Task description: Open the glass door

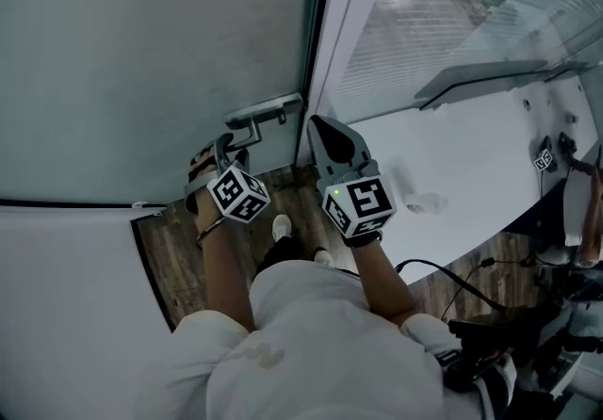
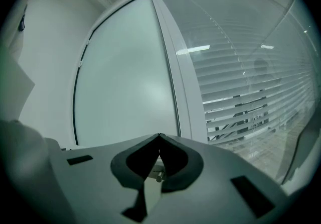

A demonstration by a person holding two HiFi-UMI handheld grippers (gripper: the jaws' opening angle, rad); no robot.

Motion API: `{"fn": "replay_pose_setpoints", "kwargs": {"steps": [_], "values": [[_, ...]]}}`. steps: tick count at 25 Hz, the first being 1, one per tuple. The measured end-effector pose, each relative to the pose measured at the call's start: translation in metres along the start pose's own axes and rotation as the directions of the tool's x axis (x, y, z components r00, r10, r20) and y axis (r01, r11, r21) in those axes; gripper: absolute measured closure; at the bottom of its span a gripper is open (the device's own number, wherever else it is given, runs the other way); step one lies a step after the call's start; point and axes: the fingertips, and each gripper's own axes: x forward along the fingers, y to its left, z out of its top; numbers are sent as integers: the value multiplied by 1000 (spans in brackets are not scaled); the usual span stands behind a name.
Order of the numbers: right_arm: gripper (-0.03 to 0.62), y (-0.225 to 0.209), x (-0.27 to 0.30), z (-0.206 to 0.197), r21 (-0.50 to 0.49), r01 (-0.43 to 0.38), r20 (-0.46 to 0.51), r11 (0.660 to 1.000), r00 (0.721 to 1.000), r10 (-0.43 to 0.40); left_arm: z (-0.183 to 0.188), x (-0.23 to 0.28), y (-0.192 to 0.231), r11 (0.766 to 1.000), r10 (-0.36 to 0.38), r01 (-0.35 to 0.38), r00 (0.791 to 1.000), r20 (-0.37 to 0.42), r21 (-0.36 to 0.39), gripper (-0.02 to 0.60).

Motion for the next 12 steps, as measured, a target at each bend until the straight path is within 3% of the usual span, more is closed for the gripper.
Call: {"fn": "replay_pose_setpoints", "kwargs": {"steps": [7, 9, 12], "values": [[592, -2, -2, -8, 7, -5, -11, 1000, 1000, 5, -11, 10, -8, 991, -18, 34, 993, -116, 133, 397], [592, 0, -2, -10, 12, -5, -12, 1000, 1000, 5, -12, 10, -11, 988, -29, 41, 996, -82, 150, 397], [592, 0, 0, -13, 30, 1, -20, 1000, 1000, -1, -11, 20, -20, 992, -56, 55, 998, 3, 110, 400]]}}
